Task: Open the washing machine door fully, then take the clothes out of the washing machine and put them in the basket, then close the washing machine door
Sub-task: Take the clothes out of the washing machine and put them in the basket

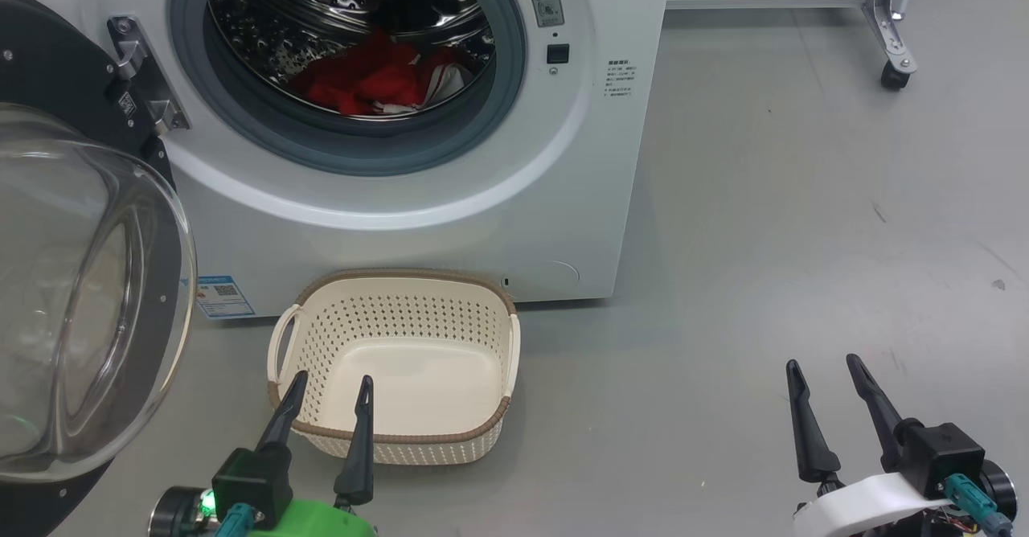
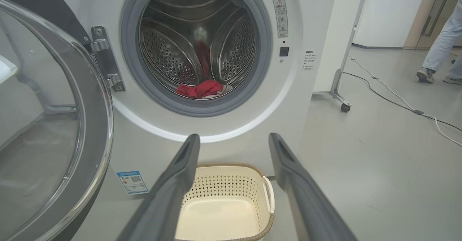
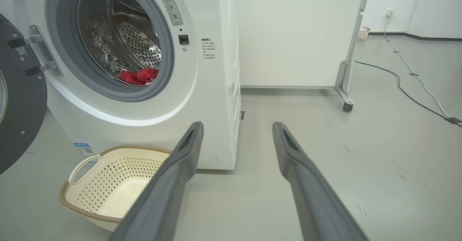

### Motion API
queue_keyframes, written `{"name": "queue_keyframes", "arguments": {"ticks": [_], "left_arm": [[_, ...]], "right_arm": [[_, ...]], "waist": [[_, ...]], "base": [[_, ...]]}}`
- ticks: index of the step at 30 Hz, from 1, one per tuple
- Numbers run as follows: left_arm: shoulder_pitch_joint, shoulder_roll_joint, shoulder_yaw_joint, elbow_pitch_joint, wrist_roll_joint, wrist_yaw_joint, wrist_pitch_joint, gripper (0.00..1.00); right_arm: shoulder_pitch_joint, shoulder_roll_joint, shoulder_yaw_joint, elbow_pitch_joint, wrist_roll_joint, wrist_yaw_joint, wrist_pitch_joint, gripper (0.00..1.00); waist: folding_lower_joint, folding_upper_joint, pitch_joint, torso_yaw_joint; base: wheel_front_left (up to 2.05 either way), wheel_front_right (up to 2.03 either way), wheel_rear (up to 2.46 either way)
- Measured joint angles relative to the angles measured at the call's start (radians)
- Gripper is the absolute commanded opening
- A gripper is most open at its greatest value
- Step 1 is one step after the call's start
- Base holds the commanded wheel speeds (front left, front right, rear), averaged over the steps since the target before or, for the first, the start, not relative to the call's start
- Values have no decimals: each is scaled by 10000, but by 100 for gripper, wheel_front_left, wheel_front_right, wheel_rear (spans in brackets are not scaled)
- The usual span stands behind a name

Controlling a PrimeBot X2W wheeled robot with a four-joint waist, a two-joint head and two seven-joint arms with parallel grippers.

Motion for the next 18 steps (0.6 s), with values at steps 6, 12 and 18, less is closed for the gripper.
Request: {"name": "queue_keyframes", "arguments": {"ticks": [6,12,18], "left_arm": [[0,0,-27,-54,10,54,46,100],[0,2,-52,-105,107,134,81,100],[0,2,-77,-159,107,182,88,100]], "right_arm": [[3,0,19,-52,23,0,0,100],[8,4,25,-73,23,-10,0,100],[12,6,42,-73,40,-12,0,100]], "waist": [[0,0,-1,12],[0,0,-4,34],[0,0,-5,53]], "base": [[2,-7,4],[27,-28,1],[52,-52,0]]}}
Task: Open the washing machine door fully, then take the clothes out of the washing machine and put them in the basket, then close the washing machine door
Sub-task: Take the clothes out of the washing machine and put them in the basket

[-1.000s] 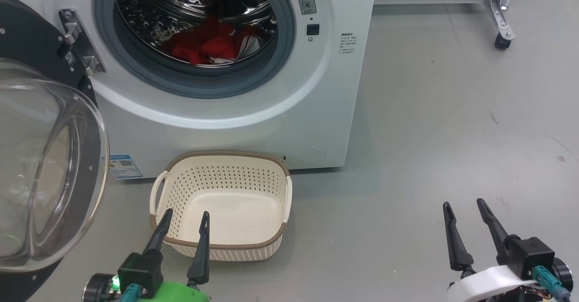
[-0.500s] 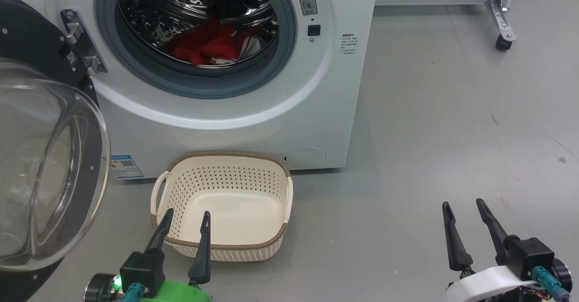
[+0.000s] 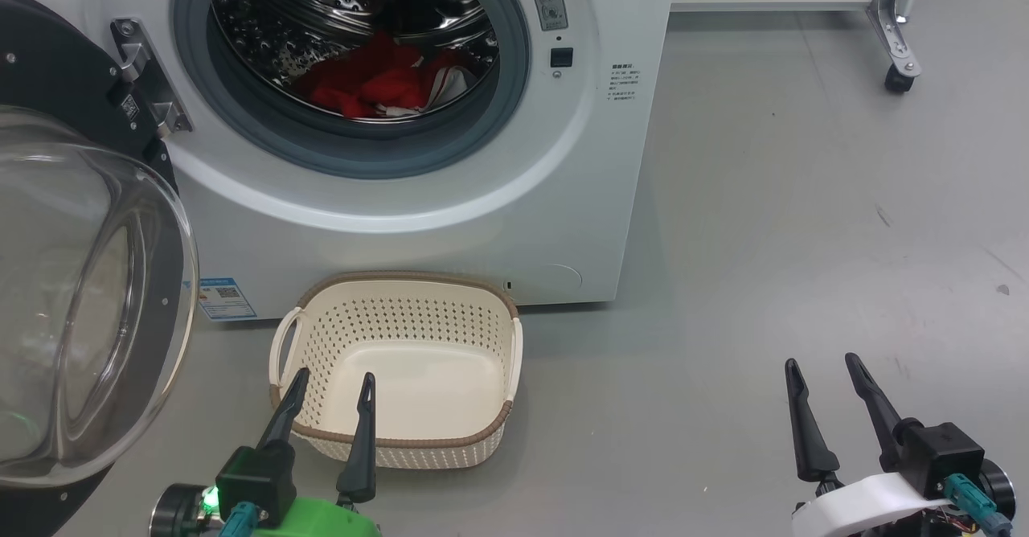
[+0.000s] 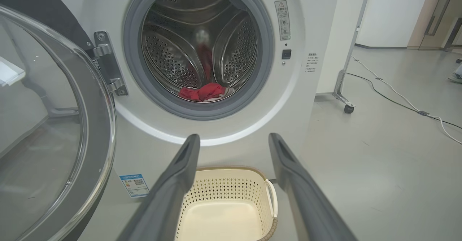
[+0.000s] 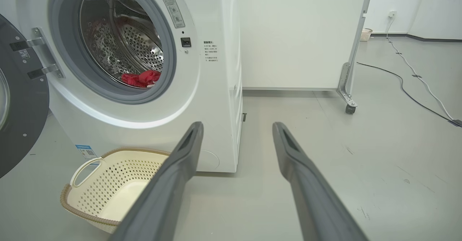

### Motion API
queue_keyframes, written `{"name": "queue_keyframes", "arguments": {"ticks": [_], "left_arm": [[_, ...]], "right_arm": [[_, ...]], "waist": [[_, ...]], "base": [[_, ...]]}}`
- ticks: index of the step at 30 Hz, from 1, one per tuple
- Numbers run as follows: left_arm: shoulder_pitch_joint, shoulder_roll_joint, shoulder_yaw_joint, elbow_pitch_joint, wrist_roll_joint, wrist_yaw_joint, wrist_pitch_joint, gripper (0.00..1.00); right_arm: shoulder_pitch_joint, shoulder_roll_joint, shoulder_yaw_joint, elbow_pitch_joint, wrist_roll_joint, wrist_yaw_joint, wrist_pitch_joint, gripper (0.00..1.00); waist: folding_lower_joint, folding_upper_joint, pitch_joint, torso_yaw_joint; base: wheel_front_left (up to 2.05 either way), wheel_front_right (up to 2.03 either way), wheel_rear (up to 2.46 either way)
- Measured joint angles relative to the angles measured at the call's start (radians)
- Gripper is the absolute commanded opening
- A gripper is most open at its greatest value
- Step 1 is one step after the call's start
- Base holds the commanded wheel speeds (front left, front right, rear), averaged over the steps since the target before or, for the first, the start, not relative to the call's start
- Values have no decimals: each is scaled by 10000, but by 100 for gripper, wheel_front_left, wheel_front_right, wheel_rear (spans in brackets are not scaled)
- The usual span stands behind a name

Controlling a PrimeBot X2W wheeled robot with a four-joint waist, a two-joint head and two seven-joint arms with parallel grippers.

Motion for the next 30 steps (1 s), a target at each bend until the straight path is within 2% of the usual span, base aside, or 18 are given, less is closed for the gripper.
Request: {"name": "queue_keyframes", "arguments": {"ticks": [19,30], "left_arm": [[0,4,-84,-54,63,42,75,100],[0,6,-88,-69,61,46,75,100]], "right_arm": [[8,2,13,4,71,0,0,100],[9,2,42,12,73,0,0,100]], "waist": [[0,0,-4,27],[0,0,9,67]], "base": [[86,-86,0],[50,-50,0]]}}
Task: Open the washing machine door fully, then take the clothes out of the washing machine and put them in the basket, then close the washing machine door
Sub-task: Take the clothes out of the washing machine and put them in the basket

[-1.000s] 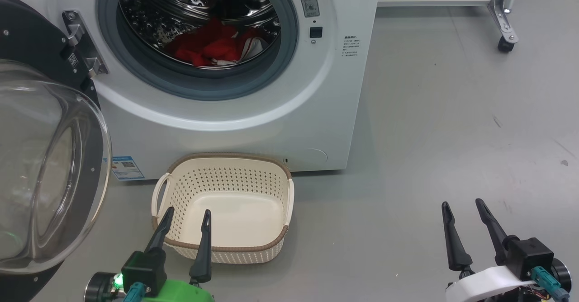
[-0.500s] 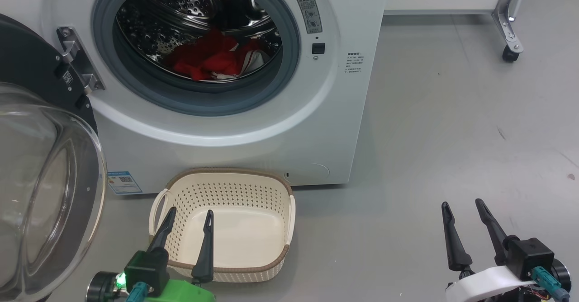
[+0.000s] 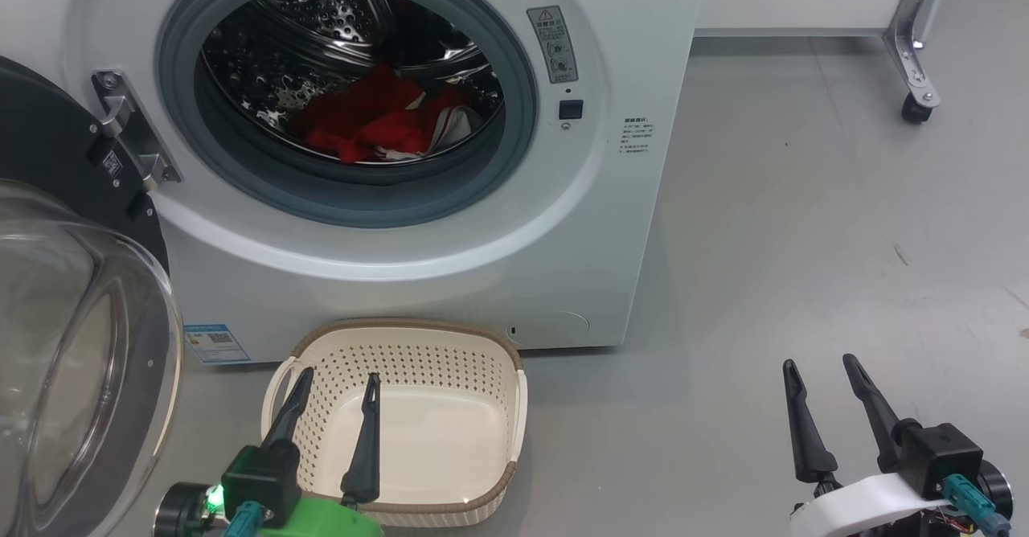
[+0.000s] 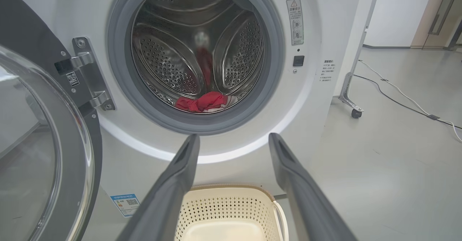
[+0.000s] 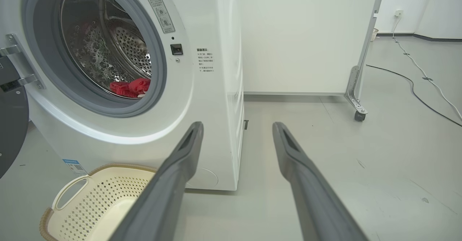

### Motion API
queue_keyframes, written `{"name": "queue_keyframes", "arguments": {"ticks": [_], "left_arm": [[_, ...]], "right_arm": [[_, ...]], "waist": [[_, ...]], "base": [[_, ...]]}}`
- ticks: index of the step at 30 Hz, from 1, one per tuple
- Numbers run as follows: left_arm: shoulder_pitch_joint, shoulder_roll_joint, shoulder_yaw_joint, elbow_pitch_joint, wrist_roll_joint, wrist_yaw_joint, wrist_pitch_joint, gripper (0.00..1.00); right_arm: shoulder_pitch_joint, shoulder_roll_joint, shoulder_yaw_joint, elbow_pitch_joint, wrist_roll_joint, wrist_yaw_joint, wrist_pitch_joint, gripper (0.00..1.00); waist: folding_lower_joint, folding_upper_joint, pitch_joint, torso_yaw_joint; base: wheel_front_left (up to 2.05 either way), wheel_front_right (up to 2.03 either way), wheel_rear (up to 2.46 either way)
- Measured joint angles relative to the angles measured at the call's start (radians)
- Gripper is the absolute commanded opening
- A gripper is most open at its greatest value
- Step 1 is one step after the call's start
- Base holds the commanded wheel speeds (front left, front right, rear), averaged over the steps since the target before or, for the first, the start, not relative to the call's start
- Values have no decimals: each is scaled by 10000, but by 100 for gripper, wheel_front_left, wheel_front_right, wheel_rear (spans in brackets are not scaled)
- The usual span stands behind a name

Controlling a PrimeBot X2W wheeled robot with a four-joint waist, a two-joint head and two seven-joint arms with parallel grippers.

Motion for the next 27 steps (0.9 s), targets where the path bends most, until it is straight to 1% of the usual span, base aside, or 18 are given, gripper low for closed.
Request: {"name": "queue_keyframes", "arguments": {"ticks": [19,27], "left_arm": [[-1,0,-10,-13,0,71,88,100],[-43,0,-86,-44,-4,73,173,100]], "right_arm": [[1,2,27,-4,25,-67,0,100],[-6,0,82,-153,82,-63,0,100]], "waist": [[0,0,97,34],[0,0,417,48]], "base": [[5,-5,0],[0,0,0]]}}
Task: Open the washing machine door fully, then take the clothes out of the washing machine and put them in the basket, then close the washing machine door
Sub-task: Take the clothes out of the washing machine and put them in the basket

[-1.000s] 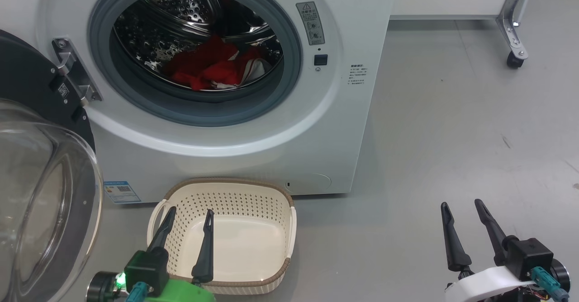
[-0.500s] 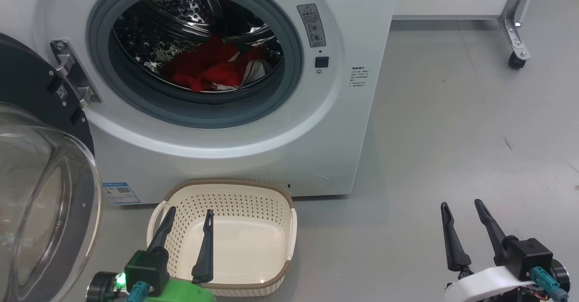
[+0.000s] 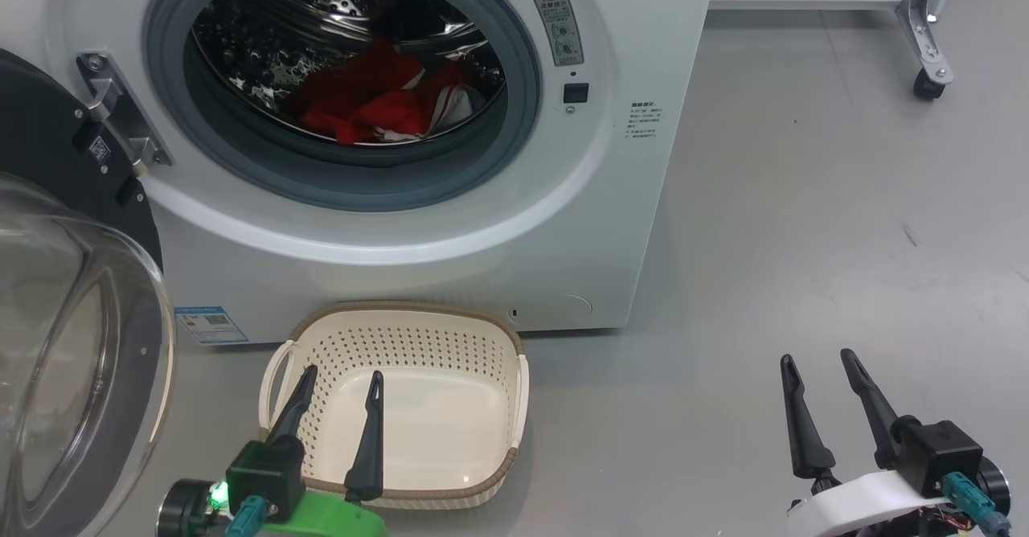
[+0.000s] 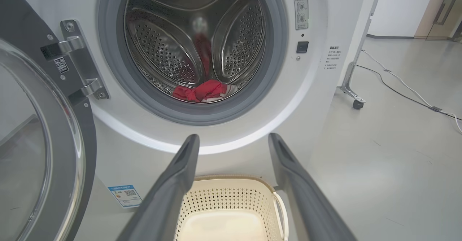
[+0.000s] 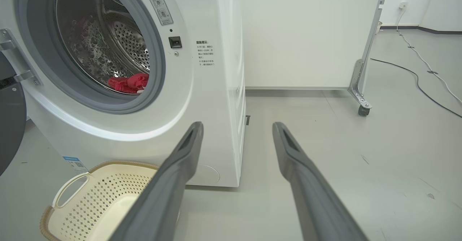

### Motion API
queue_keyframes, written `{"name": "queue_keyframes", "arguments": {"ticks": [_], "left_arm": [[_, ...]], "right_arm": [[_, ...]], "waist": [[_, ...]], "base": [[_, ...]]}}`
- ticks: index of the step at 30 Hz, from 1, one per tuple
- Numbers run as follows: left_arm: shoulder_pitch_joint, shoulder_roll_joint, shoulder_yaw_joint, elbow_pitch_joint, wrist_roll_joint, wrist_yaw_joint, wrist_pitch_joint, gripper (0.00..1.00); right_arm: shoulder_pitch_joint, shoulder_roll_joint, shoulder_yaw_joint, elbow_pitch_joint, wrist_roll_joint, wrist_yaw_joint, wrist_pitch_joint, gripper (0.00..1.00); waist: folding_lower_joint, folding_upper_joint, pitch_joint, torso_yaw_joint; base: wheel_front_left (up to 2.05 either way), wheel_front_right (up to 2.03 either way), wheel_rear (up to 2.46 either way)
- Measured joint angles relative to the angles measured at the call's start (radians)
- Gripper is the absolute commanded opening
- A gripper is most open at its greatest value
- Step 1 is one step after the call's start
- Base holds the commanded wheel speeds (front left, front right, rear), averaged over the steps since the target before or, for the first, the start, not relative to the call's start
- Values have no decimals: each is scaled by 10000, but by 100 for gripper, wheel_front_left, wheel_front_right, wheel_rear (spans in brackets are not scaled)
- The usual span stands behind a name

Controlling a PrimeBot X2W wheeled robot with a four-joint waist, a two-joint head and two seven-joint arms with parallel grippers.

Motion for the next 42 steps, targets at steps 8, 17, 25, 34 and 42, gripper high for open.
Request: {"name": "queue_keyframes", "arguments": {"ticks": [8,17,25,34,42], "left_arm": [[-680,0,-272,178,-272,0,236,100],[-1942,-10,-196,1103,-619,-12,723,100],[-3824,50,257,1898,-890,-284,1624,100],[-6402,681,1058,2253,-1523,-639,2943,100],[-8187,1475,1505,2884,-1969,-897,4627,100]], "right_arm": [[-58,2,217,-272,0,82,0,100],[-606,-4,268,-604,-2,174,0,100],[-1387,-8,343,-980,2,251,0,100],[-2273,-13,566,-1206,481,270,0,100],[-2949,-19,750,-1216,1011,291,0,100]], "waist": [[0,0,697,-119],[0,0,1795,-478],[0,0,2839,-988],[0,0,4061,-1663],[0,0,5043,-2313]], "base": [[0,0,0],[0,0,0],[0,0,0],[0,0,0],[0,0,0]]}}
